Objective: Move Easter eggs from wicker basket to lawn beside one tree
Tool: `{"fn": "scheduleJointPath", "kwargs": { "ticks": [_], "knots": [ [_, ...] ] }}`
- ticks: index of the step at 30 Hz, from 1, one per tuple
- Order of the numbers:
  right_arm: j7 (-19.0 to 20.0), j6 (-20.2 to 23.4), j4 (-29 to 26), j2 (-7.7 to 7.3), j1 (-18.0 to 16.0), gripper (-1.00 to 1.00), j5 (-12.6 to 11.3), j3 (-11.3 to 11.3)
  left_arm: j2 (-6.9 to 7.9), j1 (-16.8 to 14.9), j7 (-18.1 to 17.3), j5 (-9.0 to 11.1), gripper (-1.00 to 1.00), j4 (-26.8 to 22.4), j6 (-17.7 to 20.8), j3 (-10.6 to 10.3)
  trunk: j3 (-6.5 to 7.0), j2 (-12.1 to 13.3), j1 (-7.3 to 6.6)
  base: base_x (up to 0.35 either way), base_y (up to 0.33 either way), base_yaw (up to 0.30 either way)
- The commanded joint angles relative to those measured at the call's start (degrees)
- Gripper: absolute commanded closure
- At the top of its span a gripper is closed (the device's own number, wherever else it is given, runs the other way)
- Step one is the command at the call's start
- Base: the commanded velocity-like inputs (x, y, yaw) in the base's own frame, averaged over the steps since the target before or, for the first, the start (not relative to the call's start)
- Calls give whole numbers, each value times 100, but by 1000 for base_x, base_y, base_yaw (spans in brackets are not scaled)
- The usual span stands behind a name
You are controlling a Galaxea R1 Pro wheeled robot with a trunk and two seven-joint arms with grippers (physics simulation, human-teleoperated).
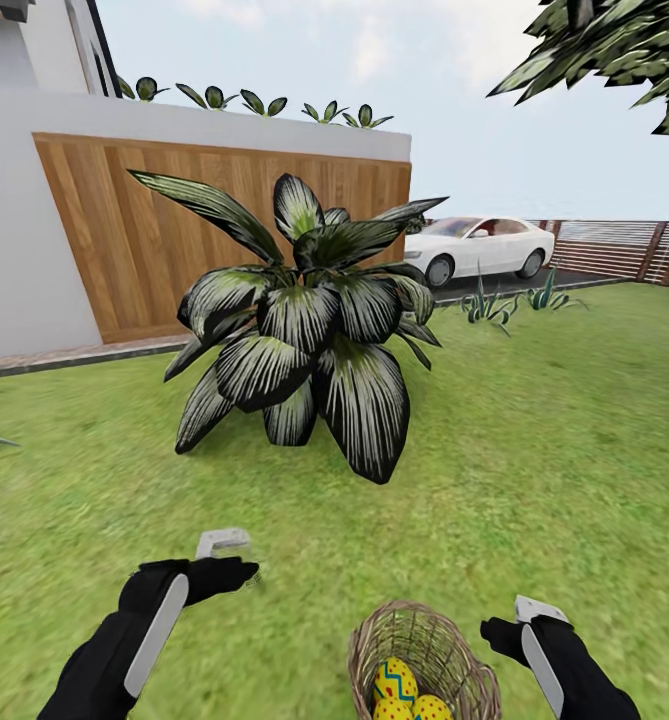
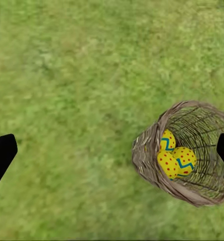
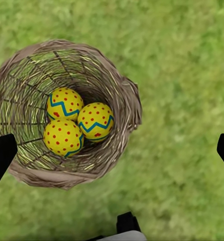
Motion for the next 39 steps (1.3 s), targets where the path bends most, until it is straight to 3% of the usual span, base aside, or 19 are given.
{"fn": "scheduleJointPath", "kwargs": {
  "ticks": [1,5,9,14,20,33,39],
  "knots": [
    [-44,27,-9,0,-5,-100,-61,4,4,-1,32,28,-100,-61,61,22,-29,-51,25,0,0,0],
    [-46,35,-9,-6,-27,-100,-61,4,10,159,34,13,-100,-179,-12,106,-101,-212,113,0,0,0],
    [-50,38,-7,-6,-68,-100,-61,4,16,374,38,1,-100,-171,-386,133,-173,-372,201,0,0,0],
    [-53,39,-2,-6,-103,-100,-67,-2,-13,460,78,-2,-100,248,-712,116,-263,-573,310,0,0,0],
    [-53,33,68,-7,-138,-100,-69,-4,-33,485,575,17,-100,484,-1023,98,-371,-814,442,0,0,0],
    [-67,24,130,-4,-164,-100,-72,-13,-27,493,704,54,-100,444,-1150,109,-604,-1335,728,0,0,0],
    [-169,72,233,-39,-526,-100,-73,-16,-33,498,746,56,-100,416,-1117,97,-712,-1576,860,0,0,0]
  ]
}}
